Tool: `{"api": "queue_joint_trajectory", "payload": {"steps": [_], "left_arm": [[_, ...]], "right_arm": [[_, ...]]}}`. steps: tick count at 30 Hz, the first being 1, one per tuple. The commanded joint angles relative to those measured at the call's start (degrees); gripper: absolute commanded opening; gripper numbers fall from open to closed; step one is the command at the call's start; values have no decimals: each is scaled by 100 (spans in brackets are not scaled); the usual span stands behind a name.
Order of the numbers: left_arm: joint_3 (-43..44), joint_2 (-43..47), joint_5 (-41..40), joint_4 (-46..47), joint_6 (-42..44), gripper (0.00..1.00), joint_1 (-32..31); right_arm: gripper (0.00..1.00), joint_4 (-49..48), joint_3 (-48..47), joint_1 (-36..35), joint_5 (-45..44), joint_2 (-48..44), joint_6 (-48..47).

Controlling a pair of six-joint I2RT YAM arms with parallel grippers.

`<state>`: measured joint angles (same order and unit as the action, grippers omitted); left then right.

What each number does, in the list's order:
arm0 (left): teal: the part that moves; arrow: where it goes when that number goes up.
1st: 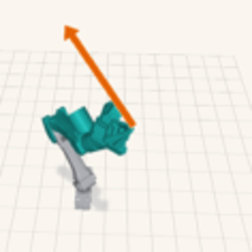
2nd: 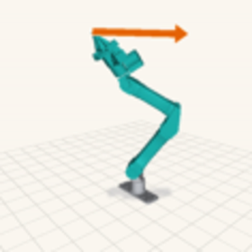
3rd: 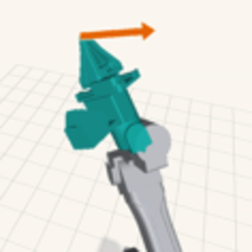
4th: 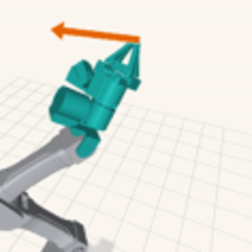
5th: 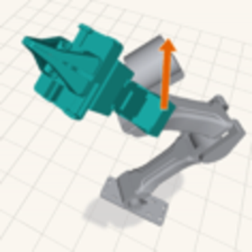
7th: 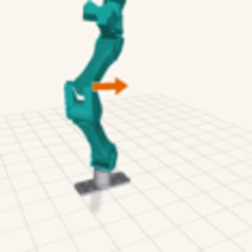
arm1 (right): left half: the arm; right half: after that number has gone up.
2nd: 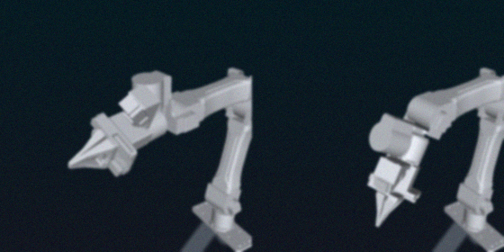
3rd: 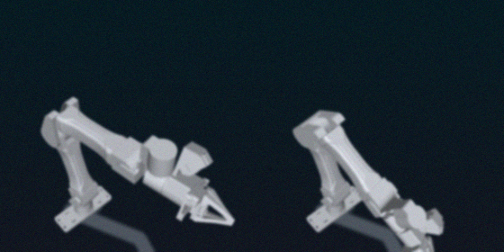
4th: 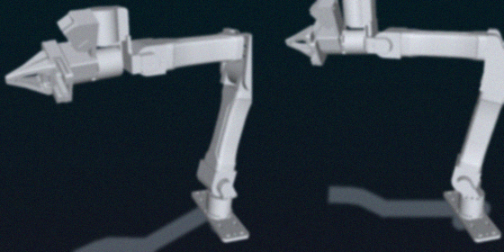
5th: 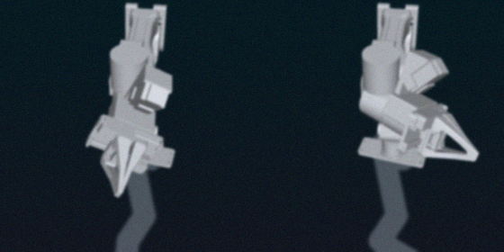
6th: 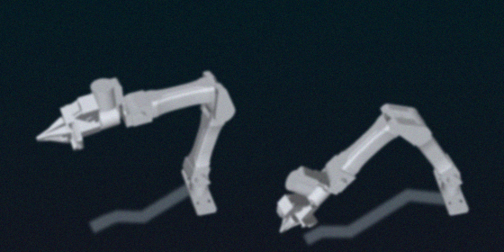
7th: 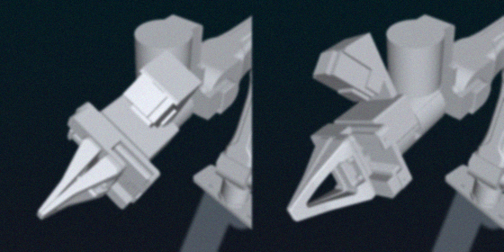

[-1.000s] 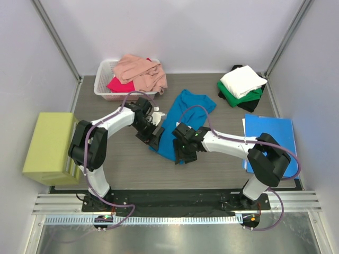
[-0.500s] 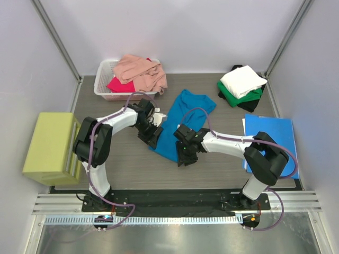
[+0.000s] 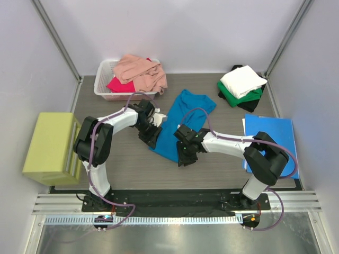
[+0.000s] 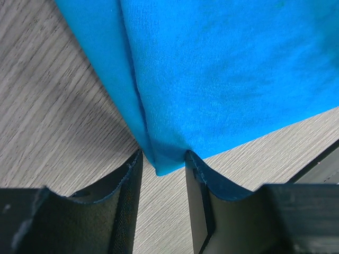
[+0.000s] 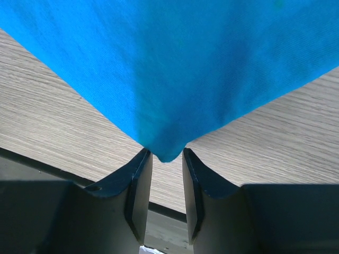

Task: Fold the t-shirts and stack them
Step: Fold the tshirt

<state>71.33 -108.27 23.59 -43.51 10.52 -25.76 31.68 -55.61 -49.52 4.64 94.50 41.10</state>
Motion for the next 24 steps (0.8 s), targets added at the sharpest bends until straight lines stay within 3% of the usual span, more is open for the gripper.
{"api": "queue_joint_trajectory", "payload": {"steps": [1,4,5,8,13,15,24], "left_arm": [[65,-45,93,-53,20,39,1],[56,-28,180,-96,46,28,1],[83,-19,207,-123,55,17,1],[179,-72,242,-298,116,0,1],[197,-45,268,-404,187,0,1],[223,-1,268,-456,204,0,1],[338,482,663,-1326,563,0,1]], "right_arm": [[35,-66,-55,39,1,-89,-32],[32,-66,-63,39,1,-37,-58],[31,-66,-90,39,10,-28,-58],[25,-74,-116,39,10,-10,-76],[11,-39,-108,39,37,-37,-76],[1,-30,-72,39,71,-81,-59],[1,180,226,30,212,-643,-23]]}}
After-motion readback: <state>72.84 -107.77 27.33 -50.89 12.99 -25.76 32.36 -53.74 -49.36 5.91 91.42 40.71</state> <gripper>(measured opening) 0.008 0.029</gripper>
